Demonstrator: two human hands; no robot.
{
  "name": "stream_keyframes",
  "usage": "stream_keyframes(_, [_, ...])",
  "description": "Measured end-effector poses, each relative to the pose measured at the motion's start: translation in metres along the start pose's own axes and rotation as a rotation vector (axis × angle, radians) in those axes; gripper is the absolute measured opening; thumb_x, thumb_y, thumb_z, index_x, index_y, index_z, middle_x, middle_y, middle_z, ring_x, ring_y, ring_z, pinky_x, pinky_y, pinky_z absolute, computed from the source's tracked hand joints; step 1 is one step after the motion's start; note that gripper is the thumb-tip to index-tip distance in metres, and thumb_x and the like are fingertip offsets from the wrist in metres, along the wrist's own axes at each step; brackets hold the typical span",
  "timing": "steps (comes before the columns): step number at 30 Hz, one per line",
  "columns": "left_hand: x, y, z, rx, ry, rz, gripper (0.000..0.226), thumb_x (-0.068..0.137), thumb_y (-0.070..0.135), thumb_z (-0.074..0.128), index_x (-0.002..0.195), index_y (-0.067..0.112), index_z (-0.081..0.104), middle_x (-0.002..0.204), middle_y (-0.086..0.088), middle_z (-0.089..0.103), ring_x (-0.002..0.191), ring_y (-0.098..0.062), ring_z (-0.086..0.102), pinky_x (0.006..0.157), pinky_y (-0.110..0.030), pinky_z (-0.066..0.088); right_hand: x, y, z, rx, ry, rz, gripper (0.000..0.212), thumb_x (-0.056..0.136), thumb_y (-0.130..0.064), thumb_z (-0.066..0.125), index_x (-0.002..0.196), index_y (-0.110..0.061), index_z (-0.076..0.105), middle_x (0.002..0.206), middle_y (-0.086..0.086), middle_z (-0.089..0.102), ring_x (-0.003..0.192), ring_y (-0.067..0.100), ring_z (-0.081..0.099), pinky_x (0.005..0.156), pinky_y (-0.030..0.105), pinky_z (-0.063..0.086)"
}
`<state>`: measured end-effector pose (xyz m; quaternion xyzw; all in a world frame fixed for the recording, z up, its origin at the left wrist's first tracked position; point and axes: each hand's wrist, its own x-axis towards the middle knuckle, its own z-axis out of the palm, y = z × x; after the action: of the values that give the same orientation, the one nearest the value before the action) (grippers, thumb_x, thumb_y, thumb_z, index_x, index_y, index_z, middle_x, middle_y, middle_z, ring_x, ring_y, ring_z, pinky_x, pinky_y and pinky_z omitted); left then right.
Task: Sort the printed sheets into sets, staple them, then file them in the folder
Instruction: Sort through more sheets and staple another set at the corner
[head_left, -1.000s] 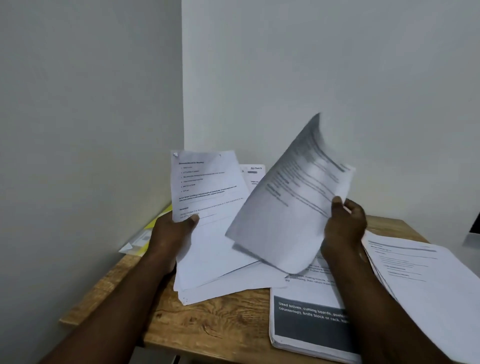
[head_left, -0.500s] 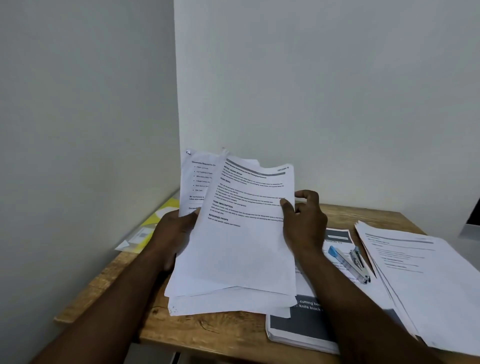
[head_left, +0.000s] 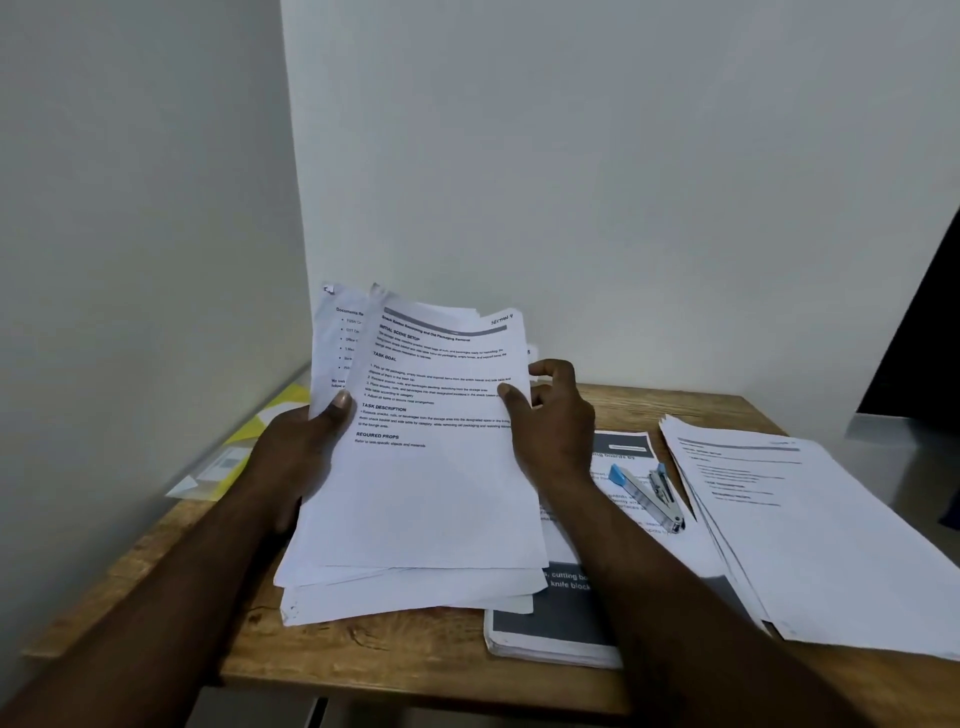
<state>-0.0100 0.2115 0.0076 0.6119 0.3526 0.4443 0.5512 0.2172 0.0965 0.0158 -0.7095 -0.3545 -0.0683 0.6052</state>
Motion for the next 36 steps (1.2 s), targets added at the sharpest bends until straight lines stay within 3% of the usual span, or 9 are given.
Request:
stream_keyframes(5, [-0.001, 0.001, 0.000, 0.016, 0.021, -0.013, 0.041, 0.100, 0.052, 0.062, 0.100, 0.014, 0.076, 0.079, 0.007, 0.080, 0.059, -0.005, 0.073, 0.050, -0.020, 0.051, 0.002, 0.002, 0.000, 0.001, -0.005, 0.023, 0.041, 0.089, -0.037, 0.083, 0.120, -0.026, 0.058, 0.085, -0.011, 0.069, 0.081, 0.018, 0.067, 0.073, 0.030, 0.047])
stream_keyframes(8, [0.000, 0.000, -0.002, 0.013, 0.020, 0.003, 0.037, 0.101, 0.050, 0.061, 0.097, 0.016, 0.075, 0.071, 0.012, 0.077, 0.058, -0.003, 0.072, 0.047, -0.015, 0.050, 0.005, 0.004, -0.002, -0.007, 0.007, 0.037, 0.040, 0.089, -0.035, 0.084, 0.120, -0.025, 0.059, 0.087, -0.011, 0.069, 0.083, 0.017, 0.067, 0.075, 0.029, 0.050])
stream_keyframes(12, [0.002, -0.002, -0.004, -0.004, 0.037, 0.012, 0.040, 0.097, 0.057, 0.064, 0.106, 0.019, 0.078, 0.085, 0.009, 0.081, 0.076, -0.011, 0.078, 0.057, -0.022, 0.054, 0.013, 0.009, -0.011, -0.073, 0.078, 0.035, 0.031, 0.093, -0.031, 0.080, 0.117, -0.021, 0.064, 0.093, -0.006, 0.069, 0.086, 0.021, 0.066, 0.077, 0.030, 0.049])
stream_keyframes(17, [0.006, -0.004, -0.006, -0.056, 0.060, -0.009, 0.037, 0.097, 0.054, 0.067, 0.107, 0.019, 0.077, 0.089, 0.008, 0.081, 0.083, -0.014, 0.079, 0.064, -0.024, 0.057, 0.030, 0.025, -0.032, -0.112, 0.189, 0.127, 0.020, 0.096, -0.028, 0.075, 0.111, -0.015, 0.071, 0.093, -0.001, 0.068, 0.088, 0.025, 0.061, 0.076, 0.029, 0.040])
stream_keyframes(26, [0.002, -0.001, -0.003, -0.079, 0.047, -0.013, 0.036, 0.101, 0.046, 0.064, 0.111, 0.014, 0.076, 0.079, 0.011, 0.079, 0.063, -0.004, 0.075, 0.048, -0.014, 0.050, 0.037, 0.039, -0.031, -0.019, 0.161, 0.207, 0.019, 0.093, -0.034, 0.078, 0.094, -0.018, 0.067, 0.086, 0.002, 0.070, 0.086, 0.030, 0.065, 0.075, 0.034, 0.046])
stream_keyframes(36, [0.001, 0.000, -0.004, -0.106, 0.018, -0.022, 0.037, 0.099, 0.047, 0.066, 0.110, 0.012, 0.076, 0.083, 0.009, 0.081, 0.068, -0.007, 0.076, 0.051, -0.016, 0.053, 0.038, 0.041, -0.029, 0.025, 0.150, 0.209, 0.019, 0.092, -0.035, 0.080, 0.094, -0.020, 0.069, 0.084, -0.004, 0.070, 0.086, 0.026, 0.066, 0.075, 0.030, 0.043])
